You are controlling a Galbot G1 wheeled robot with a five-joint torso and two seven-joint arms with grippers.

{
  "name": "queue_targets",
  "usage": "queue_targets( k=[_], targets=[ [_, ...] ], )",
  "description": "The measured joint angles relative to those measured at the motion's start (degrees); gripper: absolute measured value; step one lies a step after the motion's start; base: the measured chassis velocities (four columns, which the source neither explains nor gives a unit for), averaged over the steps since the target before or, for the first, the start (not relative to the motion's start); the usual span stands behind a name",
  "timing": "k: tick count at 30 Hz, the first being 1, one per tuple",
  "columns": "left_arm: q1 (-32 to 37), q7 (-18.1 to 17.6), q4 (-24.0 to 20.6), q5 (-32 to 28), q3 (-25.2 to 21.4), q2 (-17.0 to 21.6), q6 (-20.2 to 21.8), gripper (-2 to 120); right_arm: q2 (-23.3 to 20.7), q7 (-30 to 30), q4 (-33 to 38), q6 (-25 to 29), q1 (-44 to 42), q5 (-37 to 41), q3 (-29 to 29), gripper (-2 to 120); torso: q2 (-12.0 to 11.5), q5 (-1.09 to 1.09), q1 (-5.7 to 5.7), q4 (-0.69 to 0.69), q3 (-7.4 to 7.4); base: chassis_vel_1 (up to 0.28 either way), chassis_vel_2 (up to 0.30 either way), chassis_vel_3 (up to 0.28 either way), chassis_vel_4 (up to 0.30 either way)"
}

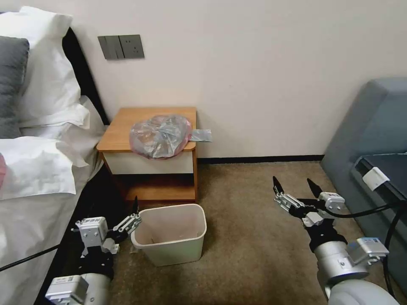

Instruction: Pick up the garbage bag from the table and place it over the trash can.

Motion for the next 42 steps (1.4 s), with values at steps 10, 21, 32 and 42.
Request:
queue_targets(
  k=[10, 21, 32, 42],
  targets=[
    [0.0, 1.15, 0.16, -0.67, -0.35, 0.31, -2.15, 100, -2.83, 5.36, -9.59, -2.3, 13.88, 29.9, -5.28, 100, 0.0, 0.0, 0.0, 0.0, 0.0, 0.0, 0.0, 0.0, 0.0],
    [2.71, 1.65, 0.26, -0.88, -0.17, -0.8, -4.64, 100, -2.56, 8.95, -25.56, -5.3, 33.94, 60.42, -10.16, 100, 0.0, -0.01, 0.0, 0.01, 0.01, 0.0, 0.0, 0.0, 0.0],
    [7.99, 2.39, 0.3, -1.5, 0.05, -2.95, -8.23, 100, 1.65, 6.48, -44.31, -7.18, 46.46, 65.64, -15.23, 100, 0.0, 0.0, 0.0, 0.0, 0.01, 0.0, 0.0, 0.0, 0.0],
    [9.16, 2.97, 0.32, -1.55, -0.09, -4.63, -9.25, 100, 5.06, 1.79, -57.18, -6.61, 54.48, 60.43, -18.34, 100, 0.0, -0.01, 0.0, 0.0, 0.0, 0.0, 0.0, 0.0, 0.0]
  ],
)
